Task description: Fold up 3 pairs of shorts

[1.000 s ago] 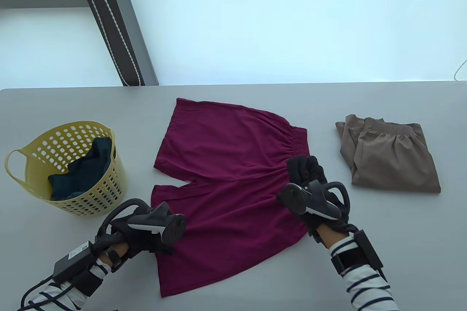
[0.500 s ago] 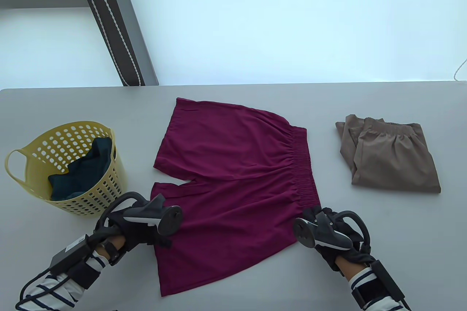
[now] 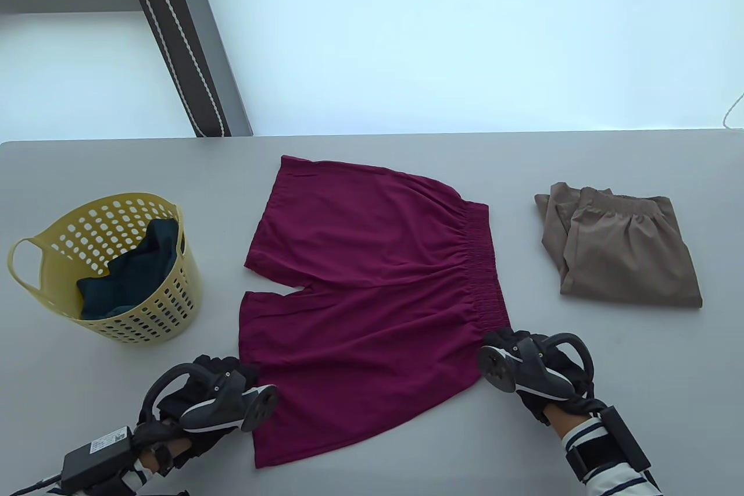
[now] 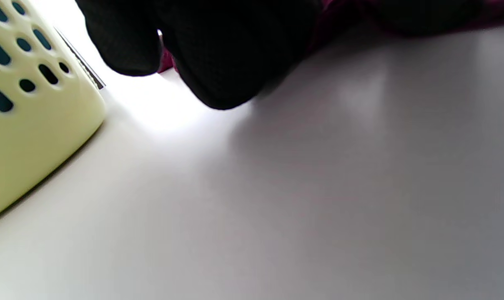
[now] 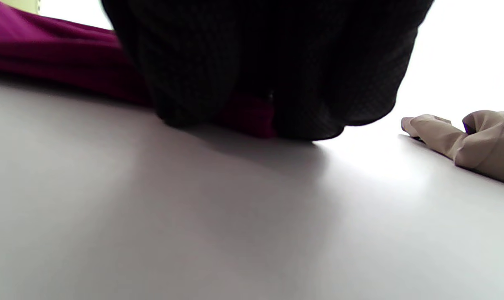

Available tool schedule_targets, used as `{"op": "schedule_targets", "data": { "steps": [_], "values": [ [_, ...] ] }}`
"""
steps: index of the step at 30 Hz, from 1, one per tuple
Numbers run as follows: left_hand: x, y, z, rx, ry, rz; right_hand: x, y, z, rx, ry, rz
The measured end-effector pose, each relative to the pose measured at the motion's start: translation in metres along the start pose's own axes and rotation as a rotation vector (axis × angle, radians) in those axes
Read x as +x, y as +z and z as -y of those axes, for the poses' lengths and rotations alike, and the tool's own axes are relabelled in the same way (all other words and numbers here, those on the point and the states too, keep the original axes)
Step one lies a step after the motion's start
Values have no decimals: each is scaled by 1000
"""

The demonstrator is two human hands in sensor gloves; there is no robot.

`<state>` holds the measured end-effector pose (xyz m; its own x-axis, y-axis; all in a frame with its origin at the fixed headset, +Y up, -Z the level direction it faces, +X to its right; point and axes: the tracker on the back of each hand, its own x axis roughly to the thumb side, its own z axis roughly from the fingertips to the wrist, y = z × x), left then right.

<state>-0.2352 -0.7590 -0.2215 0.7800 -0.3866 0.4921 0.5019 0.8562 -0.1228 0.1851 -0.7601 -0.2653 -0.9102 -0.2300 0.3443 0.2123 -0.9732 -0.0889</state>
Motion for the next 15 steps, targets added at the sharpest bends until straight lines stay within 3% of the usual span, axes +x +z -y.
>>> {"op": "schedule_targets", "data": {
  "steps": [5,8,10,12,13,15],
  "values": [
    [-17,-11,-6,104,-9,-50,-9,1,11,-65,-81,-36],
    [-37,-4,-28,235,-17,-98,-22,9,29,-204,-165,-98],
    [-52,5,-49,210,63,-44,-31,15,44,-266,-156,-107],
    [-57,10,-58,59,154,93,-34,16,54,-163,-190,-36],
    [-58,14,-61,-34,204,182,-36,15,59,2,-252,58],
    [-59,24,-67,-116,262,332,-42,18,69,213,-389,135]
  ]
}}
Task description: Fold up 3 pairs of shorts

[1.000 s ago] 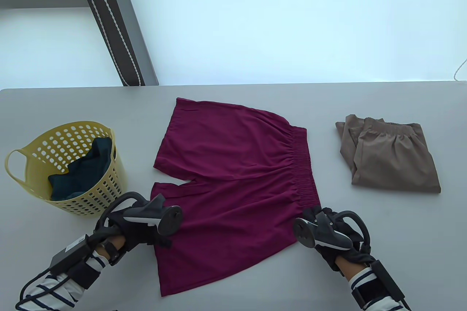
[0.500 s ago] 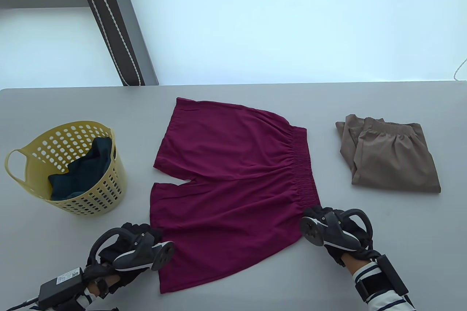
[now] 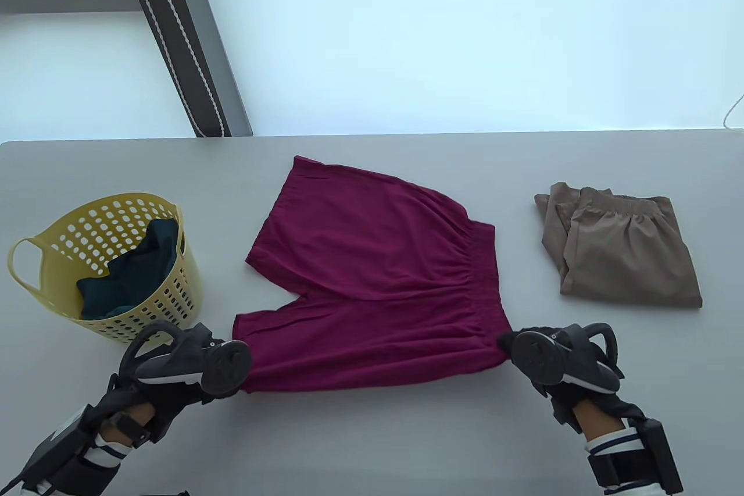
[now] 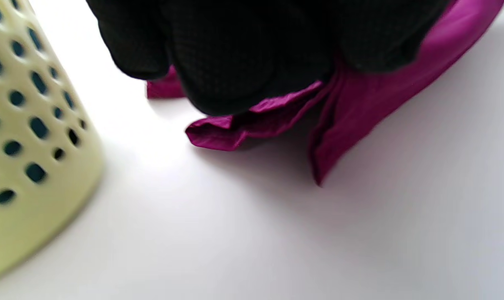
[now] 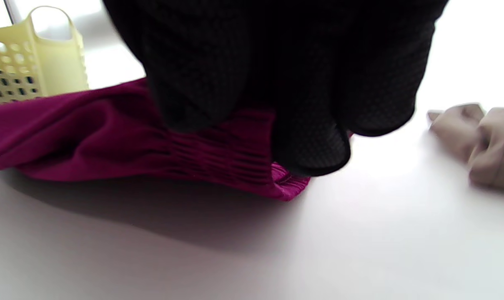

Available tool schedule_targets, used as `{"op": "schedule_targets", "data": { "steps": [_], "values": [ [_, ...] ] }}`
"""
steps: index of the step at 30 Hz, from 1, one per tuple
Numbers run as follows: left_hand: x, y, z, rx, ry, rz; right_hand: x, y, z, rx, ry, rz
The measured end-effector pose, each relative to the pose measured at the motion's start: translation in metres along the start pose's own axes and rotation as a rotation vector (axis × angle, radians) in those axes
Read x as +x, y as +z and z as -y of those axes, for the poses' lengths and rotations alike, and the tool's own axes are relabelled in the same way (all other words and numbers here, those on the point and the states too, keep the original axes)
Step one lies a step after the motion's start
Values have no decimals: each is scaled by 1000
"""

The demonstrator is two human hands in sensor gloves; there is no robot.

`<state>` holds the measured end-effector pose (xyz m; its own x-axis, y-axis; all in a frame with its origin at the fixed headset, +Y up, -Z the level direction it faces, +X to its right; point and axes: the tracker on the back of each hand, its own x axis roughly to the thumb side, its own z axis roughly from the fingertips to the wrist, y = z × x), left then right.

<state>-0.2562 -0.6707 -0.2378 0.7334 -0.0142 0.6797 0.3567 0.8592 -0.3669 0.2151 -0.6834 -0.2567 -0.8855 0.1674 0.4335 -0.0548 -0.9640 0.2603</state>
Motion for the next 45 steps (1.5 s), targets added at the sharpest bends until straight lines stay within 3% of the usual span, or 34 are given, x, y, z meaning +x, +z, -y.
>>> {"op": "schedule_targets", "data": {
  "steps": [2,5,7,9,12,15,18,19,23,28,30,32,35,37,40,45],
  "values": [
    [1,14,-8,-5,96,118,-4,10,17,64,-116,15],
    [-5,32,-36,94,185,190,-14,13,46,-57,-214,-20],
    [-11,35,-54,170,184,145,-19,7,53,-77,-213,-64],
    [-19,27,-71,240,115,11,-27,-12,52,-109,-142,-177],
    [-24,-1,-78,227,36,-115,-34,-35,38,-82,-68,-296],
    [-25,-38,-68,158,-13,-215,-40,-57,13,-21,-31,-417],
    [-24,-61,-51,225,-59,-385,-43,-63,-2,123,-10,-490],
    [-22,-62,-47,230,-88,-392,-41,-60,-2,116,17,-488],
    [-5,-37,-38,383,-82,-302,-24,-35,16,-41,88,-464],
    [16,0,-19,535,-17,-141,-8,-7,26,-162,-28,-370],
    [21,7,-9,542,-40,-107,-7,-5,24,-124,-45,-359],
    [23,9,2,480,-65,-81,-9,-6,16,-43,-28,-362],
    [19,4,19,392,22,-51,-15,-14,-7,149,18,-412],
    [16,-3,31,347,86,-38,-20,-22,-35,353,60,-463],
    [14,-10,40,296,110,-27,-20,-33,-65,487,-5,-452],
    [16,-14,42,276,184,10,-4,-50,-77,431,233,-585]
  ]
}}
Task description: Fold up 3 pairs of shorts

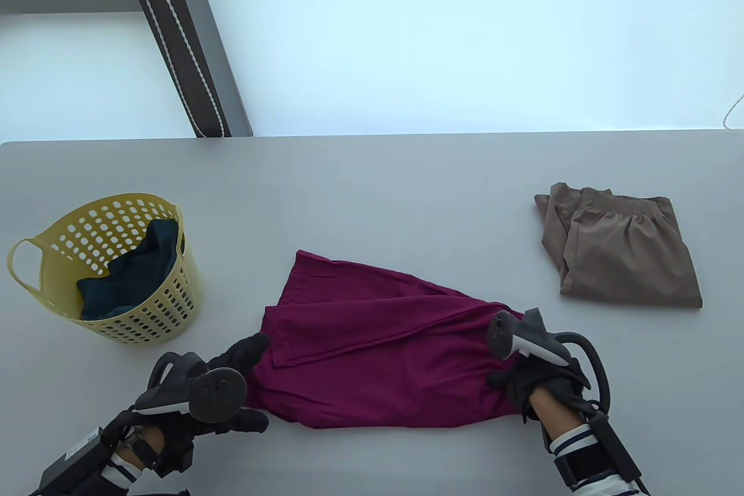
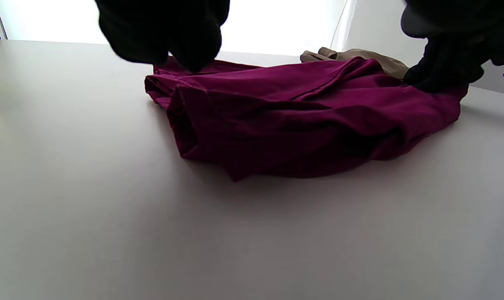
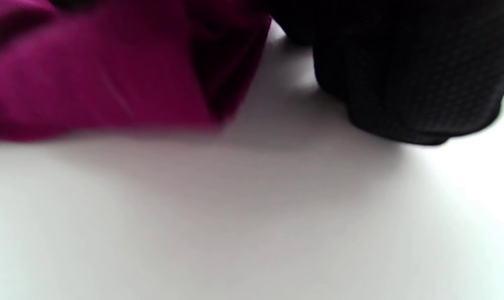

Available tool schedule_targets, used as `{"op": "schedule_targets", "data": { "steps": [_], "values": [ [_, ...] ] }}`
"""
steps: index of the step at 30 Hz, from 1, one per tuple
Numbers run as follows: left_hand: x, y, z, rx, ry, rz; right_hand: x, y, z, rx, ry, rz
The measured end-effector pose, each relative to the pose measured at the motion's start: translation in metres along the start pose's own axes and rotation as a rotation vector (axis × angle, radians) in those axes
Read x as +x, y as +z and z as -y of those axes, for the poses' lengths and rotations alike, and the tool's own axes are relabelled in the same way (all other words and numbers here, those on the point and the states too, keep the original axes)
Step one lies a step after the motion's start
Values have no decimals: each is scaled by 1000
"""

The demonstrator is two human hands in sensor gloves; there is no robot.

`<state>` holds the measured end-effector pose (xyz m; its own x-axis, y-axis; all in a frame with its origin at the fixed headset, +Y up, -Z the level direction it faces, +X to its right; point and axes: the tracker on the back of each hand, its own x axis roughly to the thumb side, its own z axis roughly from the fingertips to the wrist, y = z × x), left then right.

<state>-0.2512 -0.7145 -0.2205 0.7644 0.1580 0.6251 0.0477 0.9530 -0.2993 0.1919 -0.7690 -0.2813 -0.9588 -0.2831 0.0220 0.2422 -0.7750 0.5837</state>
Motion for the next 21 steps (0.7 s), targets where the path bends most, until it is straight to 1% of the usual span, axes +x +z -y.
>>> {"op": "schedule_targets", "data": {
  "steps": [1,3,6,7,8,12,15,17,19,20,21],
  "values": [
    [1,-1,1,-12,-13,6,-1,-2,2,23,-29,-8],
    [1,-2,3,-15,-31,13,-5,-4,3,23,-101,-39],
    [2,-1,4,-12,-31,21,-14,-7,6,-44,-197,-99],
    [2,0,3,-13,-33,22,-18,-8,4,-55,-289,-109],
    [2,0,3,-18,-35,24,-20,-8,4,-62,-321,-117],
    [5,2,3,0,-63,32,-33,-2,-1,-216,-544,-182],
    [10,7,0,33,-86,40,-43,3,3,-262,-673,-202],
    [15,10,-3,56,-103,47,-52,12,14,-332,-729,-213],
    [22,12,-6,71,-124,59,-61,29,38,-459,-775,-216],
    [24,13,-7,80,-133,60,-62,33,46,-486,-778,-214],
    [26,14,-7,91,-144,60,-62,41,61,-536,-773,-201]
  ]
}}
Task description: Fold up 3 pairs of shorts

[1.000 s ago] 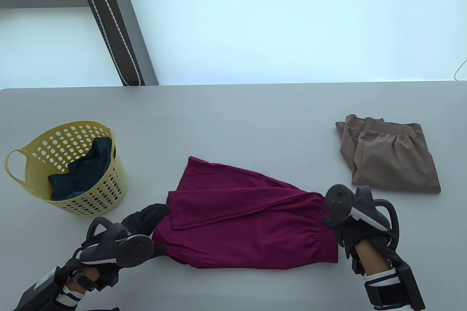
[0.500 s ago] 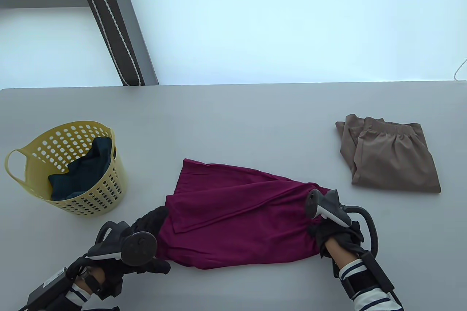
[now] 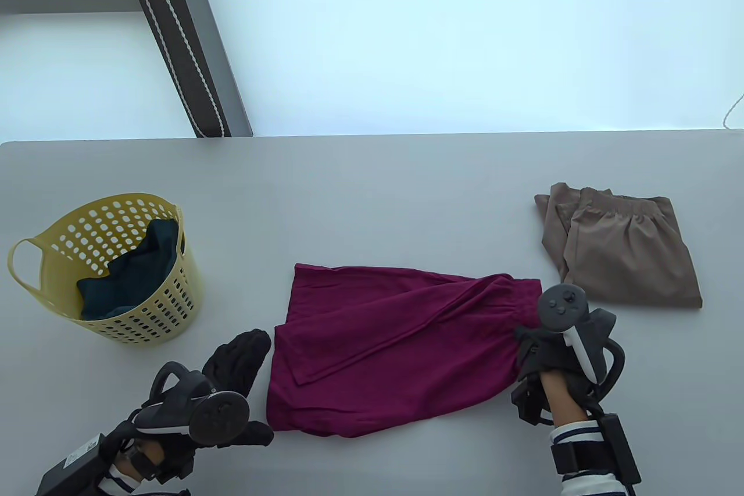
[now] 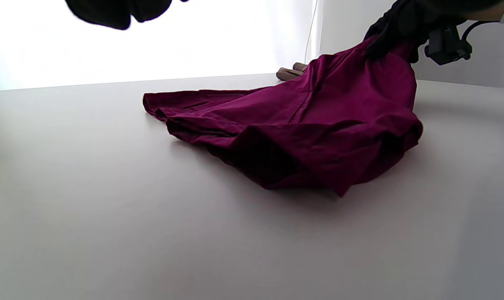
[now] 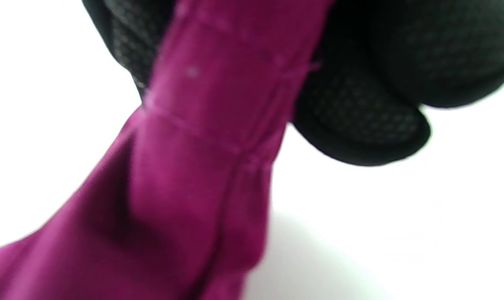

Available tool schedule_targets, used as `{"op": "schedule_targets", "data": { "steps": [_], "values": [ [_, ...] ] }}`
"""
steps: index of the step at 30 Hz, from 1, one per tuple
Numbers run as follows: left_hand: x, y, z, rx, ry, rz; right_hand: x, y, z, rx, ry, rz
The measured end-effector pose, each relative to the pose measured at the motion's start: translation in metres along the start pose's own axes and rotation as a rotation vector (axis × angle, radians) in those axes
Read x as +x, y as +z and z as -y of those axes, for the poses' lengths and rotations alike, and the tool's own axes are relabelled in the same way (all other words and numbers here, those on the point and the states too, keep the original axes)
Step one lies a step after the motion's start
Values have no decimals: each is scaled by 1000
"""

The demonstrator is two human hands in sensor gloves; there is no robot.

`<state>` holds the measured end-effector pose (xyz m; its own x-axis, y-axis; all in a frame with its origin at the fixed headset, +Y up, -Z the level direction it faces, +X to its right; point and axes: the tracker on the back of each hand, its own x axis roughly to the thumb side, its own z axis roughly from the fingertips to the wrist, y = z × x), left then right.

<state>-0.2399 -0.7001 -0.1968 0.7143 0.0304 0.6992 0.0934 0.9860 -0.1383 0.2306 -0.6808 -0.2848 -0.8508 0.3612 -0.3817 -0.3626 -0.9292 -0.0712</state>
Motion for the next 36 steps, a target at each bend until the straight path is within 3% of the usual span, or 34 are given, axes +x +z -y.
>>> {"op": "schedule_targets", "data": {
  "steps": [2,3,7,9,11,14,15,16,18,20,22,23,24,26,29,33,36],
  "values": [
    [3,1,-1,15,-33,0,34,4,29,-77,46,84],
    [3,1,-1,17,-38,-1,42,5,33,-83,66,104],
    [3,5,-2,10,-26,-6,127,26,57,-133,309,282],
    [2,6,-3,14,-40,-10,159,41,51,-150,335,364],
    [2,6,-2,17,-63,-15,195,67,26,-99,306,513],
    [2,6,0,6,-65,-13,221,97,-34,211,244,754],
    [2,5,1,1,-62,-11,224,111,-77,467,223,825],
    [2,5,2,-3,-61,-10,224,115,-92,559,223,838],
    [2,5,3,-10,-62,-8,212,134,-159,953,353,835],
    [1,5,4,-13,-69,9,204,146,-181,1102,470,865],
    [2,6,4,10,-82,14,207,149,-172,869,572,939],
    [2,6,3,14,-89,15,209,148,-166,857,542,942],
    [2,6,3,18,-96,14,211,144,-154,841,442,936],
    [3,6,4,14,-110,14,215,130,-122,565,198,932],
    [3,5,6,2,-112,15,210,108,-85,389,34,908],
    [2,4,7,-1,-118,9,173,63,-57,194,-260,680],
    [2,4,6,2,-124,6,129,20,-64,188,-188,407]
  ]
}}
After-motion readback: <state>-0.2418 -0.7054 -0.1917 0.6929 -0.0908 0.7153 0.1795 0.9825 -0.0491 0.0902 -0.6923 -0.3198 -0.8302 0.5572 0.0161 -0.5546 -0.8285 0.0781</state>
